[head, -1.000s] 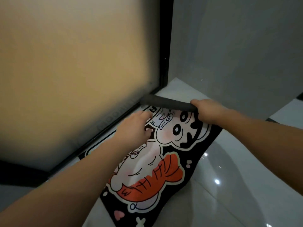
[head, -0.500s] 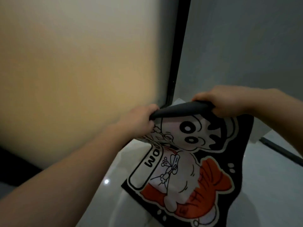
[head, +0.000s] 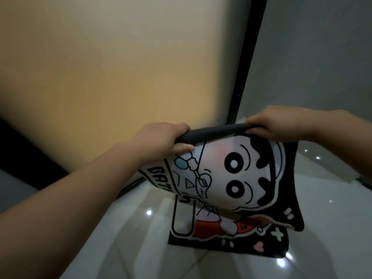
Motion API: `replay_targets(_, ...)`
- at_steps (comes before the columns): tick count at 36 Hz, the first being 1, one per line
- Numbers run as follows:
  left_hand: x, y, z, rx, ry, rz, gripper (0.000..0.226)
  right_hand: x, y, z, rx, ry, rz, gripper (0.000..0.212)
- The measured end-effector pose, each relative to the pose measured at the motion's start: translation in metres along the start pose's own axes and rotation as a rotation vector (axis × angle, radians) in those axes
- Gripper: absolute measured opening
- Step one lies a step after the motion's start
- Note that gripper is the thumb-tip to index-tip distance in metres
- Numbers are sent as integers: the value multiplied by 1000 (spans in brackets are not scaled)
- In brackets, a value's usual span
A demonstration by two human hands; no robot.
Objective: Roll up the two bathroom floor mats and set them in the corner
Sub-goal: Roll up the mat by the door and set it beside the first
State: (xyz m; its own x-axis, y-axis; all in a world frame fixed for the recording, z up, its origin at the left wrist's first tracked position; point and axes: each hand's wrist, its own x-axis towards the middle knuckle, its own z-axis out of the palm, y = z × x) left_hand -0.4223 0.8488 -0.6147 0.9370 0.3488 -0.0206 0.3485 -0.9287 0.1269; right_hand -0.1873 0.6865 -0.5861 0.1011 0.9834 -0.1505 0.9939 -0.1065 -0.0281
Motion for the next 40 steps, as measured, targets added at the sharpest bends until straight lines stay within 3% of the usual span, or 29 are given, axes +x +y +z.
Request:
replay_targets(4,-3,-1,4,63,26,42,39,-1,2,5,17,73,-78,31)
replay_targets(9,0,-3,1,91,-8,17,23,-2,2,15,2,70,-108,46)
replay_targets(15,-1,-1,-2,36,-111,22,12,-3,-8,16,-7,79,-186,45)
replay_targets(22,-2,0,3,-90,-121,-36,20,-3,-8,16,-5,78,-202,41)
replay_targets(26,-1,-1,3,-90,-136,-15,36,-2,-4,14,-167,41,-166,55)
replay_targets(31,-2,-7,3,-120,-54,43,27,-5,-5,8,-321,28,-126,69)
replay_targets(35,-1,-7,5,-18,16,94,34,-9,-3,10,-346,80,-157,58)
replay_targets(38,-3,-5,13,69,107,141,42,-13,0,13,-304,138,-204,78)
replay_targets(40,-3,-6,17,69,137,164,41,-15,1,16,-260,182,-225,77)
